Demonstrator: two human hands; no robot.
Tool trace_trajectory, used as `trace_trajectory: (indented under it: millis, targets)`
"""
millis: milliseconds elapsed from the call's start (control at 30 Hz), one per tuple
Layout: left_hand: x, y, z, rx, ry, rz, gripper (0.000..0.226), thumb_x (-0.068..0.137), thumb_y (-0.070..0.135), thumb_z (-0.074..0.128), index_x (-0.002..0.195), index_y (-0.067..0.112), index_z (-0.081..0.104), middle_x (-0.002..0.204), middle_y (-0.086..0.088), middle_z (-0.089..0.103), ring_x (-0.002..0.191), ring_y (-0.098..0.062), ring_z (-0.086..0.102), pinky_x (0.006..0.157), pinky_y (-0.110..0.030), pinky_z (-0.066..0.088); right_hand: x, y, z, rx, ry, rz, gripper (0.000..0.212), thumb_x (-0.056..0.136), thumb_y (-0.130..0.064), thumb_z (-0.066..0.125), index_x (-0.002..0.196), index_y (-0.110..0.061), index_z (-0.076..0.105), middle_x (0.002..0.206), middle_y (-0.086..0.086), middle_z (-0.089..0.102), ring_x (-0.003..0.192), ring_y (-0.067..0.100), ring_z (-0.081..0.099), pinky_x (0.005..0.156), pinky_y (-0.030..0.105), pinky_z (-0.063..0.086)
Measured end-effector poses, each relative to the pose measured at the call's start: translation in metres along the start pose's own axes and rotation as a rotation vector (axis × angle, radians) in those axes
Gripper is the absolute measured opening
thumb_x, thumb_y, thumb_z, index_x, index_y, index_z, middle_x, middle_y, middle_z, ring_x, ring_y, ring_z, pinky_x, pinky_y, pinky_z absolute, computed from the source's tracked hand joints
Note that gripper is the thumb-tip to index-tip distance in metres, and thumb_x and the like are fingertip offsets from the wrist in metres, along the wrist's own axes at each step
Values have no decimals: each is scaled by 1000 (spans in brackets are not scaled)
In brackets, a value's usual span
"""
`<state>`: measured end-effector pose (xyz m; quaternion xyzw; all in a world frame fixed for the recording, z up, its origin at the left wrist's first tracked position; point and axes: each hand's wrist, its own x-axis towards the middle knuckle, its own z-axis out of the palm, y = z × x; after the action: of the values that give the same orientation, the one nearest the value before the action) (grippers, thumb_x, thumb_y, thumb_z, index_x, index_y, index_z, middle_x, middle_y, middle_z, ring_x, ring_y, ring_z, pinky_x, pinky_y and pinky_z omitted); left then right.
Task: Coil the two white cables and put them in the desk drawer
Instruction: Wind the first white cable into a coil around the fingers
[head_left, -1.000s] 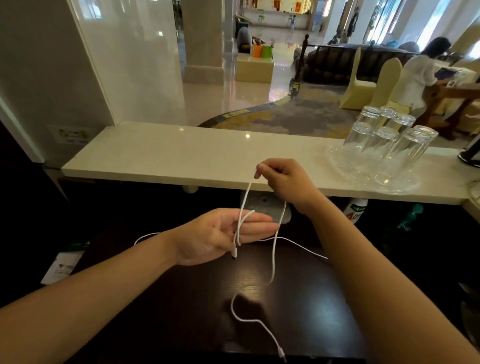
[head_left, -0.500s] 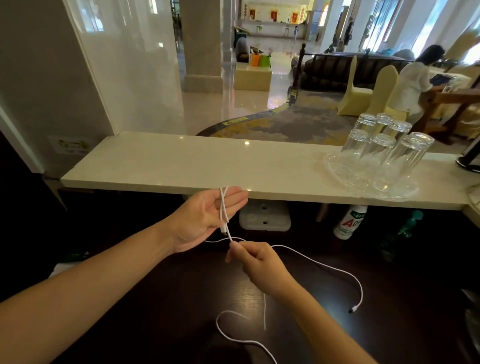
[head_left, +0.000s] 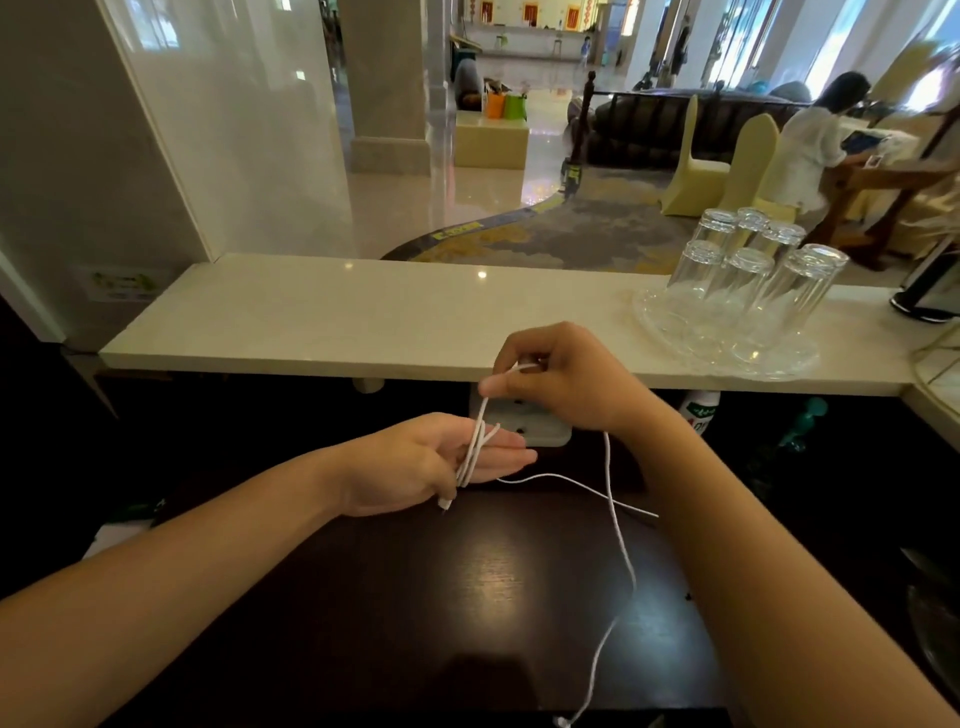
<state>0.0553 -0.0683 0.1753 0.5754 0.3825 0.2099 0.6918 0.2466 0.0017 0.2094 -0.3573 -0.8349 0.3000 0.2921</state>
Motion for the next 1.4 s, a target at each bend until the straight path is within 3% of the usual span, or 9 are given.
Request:
trace_trajectory:
  millis: [67,200,467,733,867,1000,1100,1233,1400]
  targets:
    - [-5,4,4,-154,-93,32,80,67,-24,35,144,-1,36,145,-15,52,136,-19,47,115,-28,32,2,18,5,169,11,70,19,83,-31,74,76,-14,73,66,24,60,57,30,47,61,30,41]
    - [-6,9,2,-470,-178,179,80,64,-17,40,143,-8,33,149,-27,41,141,-34,38,119,-38,24,-22,44,55,492,50,261,20,87,-6,62,68,-11,66,50,-8,53,46,2,44,49,20,36]
    - [2,-2,-15,-635,-82,236,98,58,13,69,145,-8,29,150,-25,40,142,-35,36,121,-42,18,-64,51,116,737,47,463,37,85,-47,62,75,-12,67,54,4,28,47,16,21,45,30,15]
    - [15,-12,-33,-594,124,152,99,67,31,67,147,-8,25,148,-22,45,139,-29,42,120,-41,22,-65,13,94,173,-70,217,25,95,-27,59,85,-9,73,60,13,57,52,8,43,55,26,37]
    - [13,-6,-21,-317,16,49,76,94,53,25,143,-3,40,138,-14,57,128,-20,52,113,-38,30,-46,-24,51,-158,-179,-32,17,90,-13,61,98,-15,75,90,-1,76,81,7,67,74,24,51]
    - [11,-4,-9,-290,-67,-23,96,88,70,19,147,-6,30,148,-14,49,138,-19,44,120,-36,20,-9,-43,0,-245,-135,-72,11,90,-21,67,90,-15,76,71,-11,67,64,0,59,66,17,47]
    - [5,-3,-1,-404,-149,-54,105,82,76,23,146,-7,29,148,-18,47,139,-23,42,119,-35,20,15,-17,-20,-123,-4,-7,16,82,-30,76,80,-15,75,57,-12,59,54,2,48,58,16,39]
    - [-6,9,2,-664,-271,65,107,84,76,28,143,-13,32,149,-29,39,142,-34,35,121,-40,19,0,48,21,316,4,252,20,83,-25,73,78,-6,72,69,20,58,66,25,48,63,38,40]
    - [-4,5,-7,-723,-90,153,108,83,78,29,144,-10,30,148,-26,43,140,-33,40,121,-42,19,-52,60,108,633,-8,454,31,94,-25,59,65,-21,69,54,4,36,47,15,31,44,25,26]
